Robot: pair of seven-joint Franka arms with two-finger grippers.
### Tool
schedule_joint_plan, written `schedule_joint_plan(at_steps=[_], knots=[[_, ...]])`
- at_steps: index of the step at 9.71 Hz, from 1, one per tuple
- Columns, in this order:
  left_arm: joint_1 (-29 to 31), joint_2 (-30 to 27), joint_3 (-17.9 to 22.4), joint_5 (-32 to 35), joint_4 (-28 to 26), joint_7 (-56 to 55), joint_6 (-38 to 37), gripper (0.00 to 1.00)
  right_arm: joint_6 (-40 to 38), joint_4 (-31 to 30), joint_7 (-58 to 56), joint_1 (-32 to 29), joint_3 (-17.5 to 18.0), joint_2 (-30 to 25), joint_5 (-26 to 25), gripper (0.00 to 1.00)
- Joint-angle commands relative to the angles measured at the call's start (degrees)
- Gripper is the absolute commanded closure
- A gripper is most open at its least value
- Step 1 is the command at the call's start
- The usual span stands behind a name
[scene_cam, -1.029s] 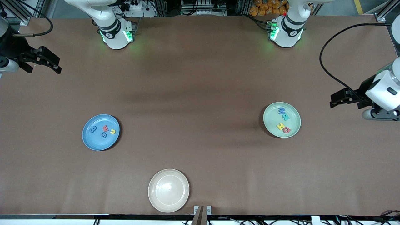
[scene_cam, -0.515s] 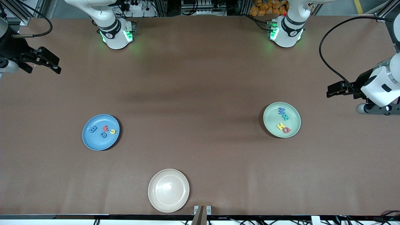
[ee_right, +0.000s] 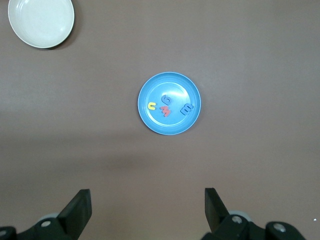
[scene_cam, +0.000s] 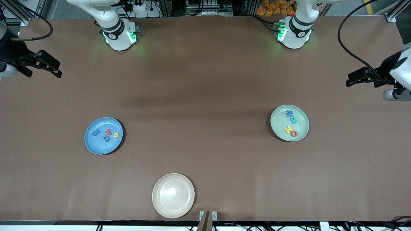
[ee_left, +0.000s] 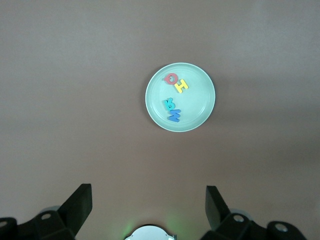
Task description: Sort upper and lower case letters into plates
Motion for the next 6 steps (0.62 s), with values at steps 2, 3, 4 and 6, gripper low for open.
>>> schedule_joint_plan(at_steps=[2,3,4,6], knots=[[-0.8,-1.2,-0.1,5.1,-1.3,1.2,5.0,0.0,-0.9,4.4,-0.4,-0.8,0.3,3.2,1.0,0.0],[-0.8,-1.3,-0.2,5.2,-1.4,1.3,5.9,0.0,-0.9,4.4,-0.3,-0.7,0.3,3.2,1.0,0.0],[-0.8,-1.4,-0.3,5.2,-1.4,1.3,6.4,0.0,-1.0,4.4,-0.3,-0.6,0.3,3.2,1.0,0.0],[-0.8,-1.3,-0.3,5.2,-1.4,1.2,6.5,0.0,-1.3,4.3,-0.2,-0.6,0.3,3.2,1.0,0.0]])
